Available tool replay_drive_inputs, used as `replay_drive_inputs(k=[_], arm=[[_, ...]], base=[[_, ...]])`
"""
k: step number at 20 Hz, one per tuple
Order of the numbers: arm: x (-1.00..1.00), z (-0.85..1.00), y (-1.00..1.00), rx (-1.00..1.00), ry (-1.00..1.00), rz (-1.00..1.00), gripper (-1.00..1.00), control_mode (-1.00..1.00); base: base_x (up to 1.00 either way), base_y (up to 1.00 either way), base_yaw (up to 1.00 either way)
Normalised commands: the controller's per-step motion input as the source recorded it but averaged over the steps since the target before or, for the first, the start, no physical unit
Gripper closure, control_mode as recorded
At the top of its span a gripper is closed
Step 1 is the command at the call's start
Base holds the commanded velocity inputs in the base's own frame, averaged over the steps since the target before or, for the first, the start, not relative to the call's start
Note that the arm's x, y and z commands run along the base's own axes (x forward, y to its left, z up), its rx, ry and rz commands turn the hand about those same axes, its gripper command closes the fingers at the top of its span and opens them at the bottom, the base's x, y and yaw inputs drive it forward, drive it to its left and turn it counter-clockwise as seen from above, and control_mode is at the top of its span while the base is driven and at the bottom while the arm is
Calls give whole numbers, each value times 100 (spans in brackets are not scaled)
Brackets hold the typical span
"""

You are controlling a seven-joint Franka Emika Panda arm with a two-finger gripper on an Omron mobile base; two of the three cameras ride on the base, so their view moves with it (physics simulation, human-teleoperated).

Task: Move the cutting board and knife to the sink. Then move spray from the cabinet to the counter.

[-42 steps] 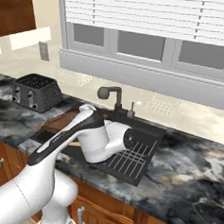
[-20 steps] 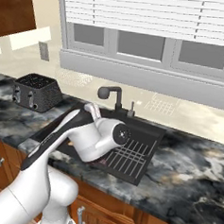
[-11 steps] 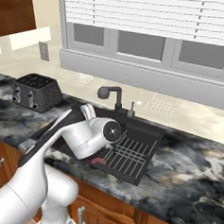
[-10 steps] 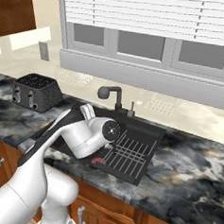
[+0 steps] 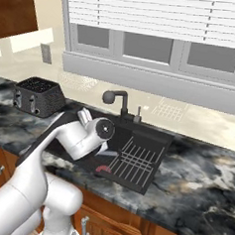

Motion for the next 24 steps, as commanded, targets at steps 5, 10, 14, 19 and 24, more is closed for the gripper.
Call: replay_drive_inputs(k=[5, 10, 14, 19, 24], arm=[[15, -19, 31, -5, -1, 1, 100, -100], [27, -22, 28, 0, -4, 0, 100, -100], [30, -28, 21, 0, -5, 0, 100, -100], [29, -26, 7, 0, -5, 0, 100, -100], [29, -16, 1, 0, 0, 0, 100, -100]], base=[[0, 0, 0], [0, 0, 0], [0, 0, 0], [0, 0, 0], [0, 0, 0]])
